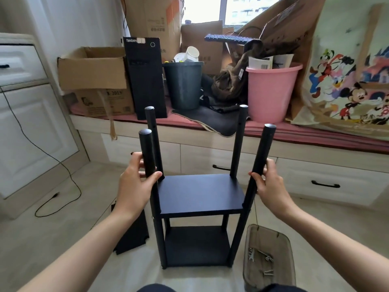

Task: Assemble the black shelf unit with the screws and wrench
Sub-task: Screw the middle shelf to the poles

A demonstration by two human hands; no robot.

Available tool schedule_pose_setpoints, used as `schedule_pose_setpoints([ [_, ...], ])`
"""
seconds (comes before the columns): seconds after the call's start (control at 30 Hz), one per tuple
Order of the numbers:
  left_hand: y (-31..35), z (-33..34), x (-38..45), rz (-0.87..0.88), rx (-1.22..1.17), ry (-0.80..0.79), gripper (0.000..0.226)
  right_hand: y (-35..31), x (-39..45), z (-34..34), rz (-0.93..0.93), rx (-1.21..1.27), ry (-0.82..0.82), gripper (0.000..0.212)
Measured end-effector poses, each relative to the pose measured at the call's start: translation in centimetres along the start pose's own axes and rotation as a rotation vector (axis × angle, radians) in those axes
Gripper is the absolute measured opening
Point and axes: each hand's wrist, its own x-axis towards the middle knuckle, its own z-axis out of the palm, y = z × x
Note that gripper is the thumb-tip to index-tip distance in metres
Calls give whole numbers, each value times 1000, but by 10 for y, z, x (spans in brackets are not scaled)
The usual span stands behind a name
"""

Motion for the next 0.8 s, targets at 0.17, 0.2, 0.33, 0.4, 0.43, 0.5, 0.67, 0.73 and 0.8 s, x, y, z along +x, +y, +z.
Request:
schedule_pose_setpoints([
  [0.17, -2, 8, 1, 3, 17, 23, 37, 6, 0, -1, -13, -10, 27, 32],
  [0.2, -2, 9, 1, 3, 19, 29, 37, 7, 1, -2, -8, -31, 30, 29],
  [0.33, -6, 11, -2, 5, 34, 38, 39, 2, 2, -6, 90, -229, -5, 17],
  [0.4, -8, 10, -6, -7, 24, 24, 44, -3, -5, -9, 183, -374, -62, 36],
  [0.43, -10, 9, -9, -14, 18, 12, 47, -6, -11, -10, 217, -431, -101, 45],
  [0.5, -14, 4, -17, -27, 1, -20, 50, -11, -26, -7, 239, -497, -215, 44],
  [0.67, -41, -19, -41, -161, 10, -18, 27, -40, -52, 29, 133, -461, -449, 18],
  [0.73, -57, -31, -50, -230, 15, -11, 21, -53, -57, 55, 77, -488, -546, 20],
  [0.8, -73, -43, -58, -279, 28, 10, 20, -64, -60, 85, 35, -516, -635, 21],
])
